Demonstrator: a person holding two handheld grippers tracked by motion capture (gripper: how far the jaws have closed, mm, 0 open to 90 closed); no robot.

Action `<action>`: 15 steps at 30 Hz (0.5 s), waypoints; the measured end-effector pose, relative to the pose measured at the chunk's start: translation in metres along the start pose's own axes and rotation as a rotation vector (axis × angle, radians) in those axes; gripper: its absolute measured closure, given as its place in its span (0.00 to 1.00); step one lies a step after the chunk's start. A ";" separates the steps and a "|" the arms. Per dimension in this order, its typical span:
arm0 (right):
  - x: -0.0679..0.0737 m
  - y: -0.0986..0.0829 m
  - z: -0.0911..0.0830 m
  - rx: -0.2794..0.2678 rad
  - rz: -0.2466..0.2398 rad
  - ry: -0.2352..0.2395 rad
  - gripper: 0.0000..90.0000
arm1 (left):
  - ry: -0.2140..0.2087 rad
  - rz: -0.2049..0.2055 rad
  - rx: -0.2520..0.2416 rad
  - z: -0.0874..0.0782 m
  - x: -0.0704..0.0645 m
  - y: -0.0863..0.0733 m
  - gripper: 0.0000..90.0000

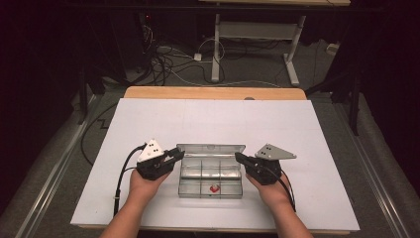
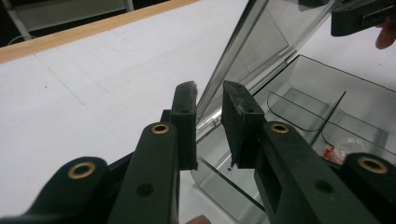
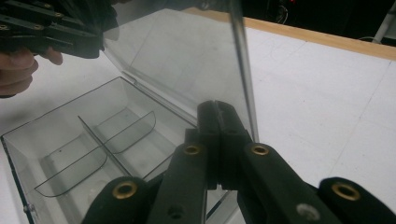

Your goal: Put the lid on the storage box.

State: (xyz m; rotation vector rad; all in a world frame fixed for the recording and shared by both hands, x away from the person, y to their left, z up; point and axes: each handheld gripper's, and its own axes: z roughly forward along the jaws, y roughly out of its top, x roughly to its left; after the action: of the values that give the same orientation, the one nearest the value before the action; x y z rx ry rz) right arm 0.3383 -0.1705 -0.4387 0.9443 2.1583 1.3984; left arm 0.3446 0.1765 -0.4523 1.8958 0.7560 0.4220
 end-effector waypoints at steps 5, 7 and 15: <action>0.001 -0.001 -0.003 -0.001 -0.002 -0.001 1.00 | -0.003 0.000 -0.004 -0.002 -0.002 -0.003 0.80; 0.002 -0.002 -0.004 0.000 -0.004 -0.001 1.00 | -0.010 -0.006 -0.006 -0.003 -0.002 -0.004 0.80; 0.006 -0.006 -0.006 0.005 -0.015 0.003 1.00 | -0.021 -0.028 0.008 -0.016 -0.003 -0.014 0.75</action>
State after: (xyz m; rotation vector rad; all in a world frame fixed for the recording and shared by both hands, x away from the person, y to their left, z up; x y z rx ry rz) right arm 0.3282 -0.1716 -0.4414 0.9262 2.1673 1.3891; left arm 0.3290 0.1897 -0.4580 1.8923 0.7705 0.3818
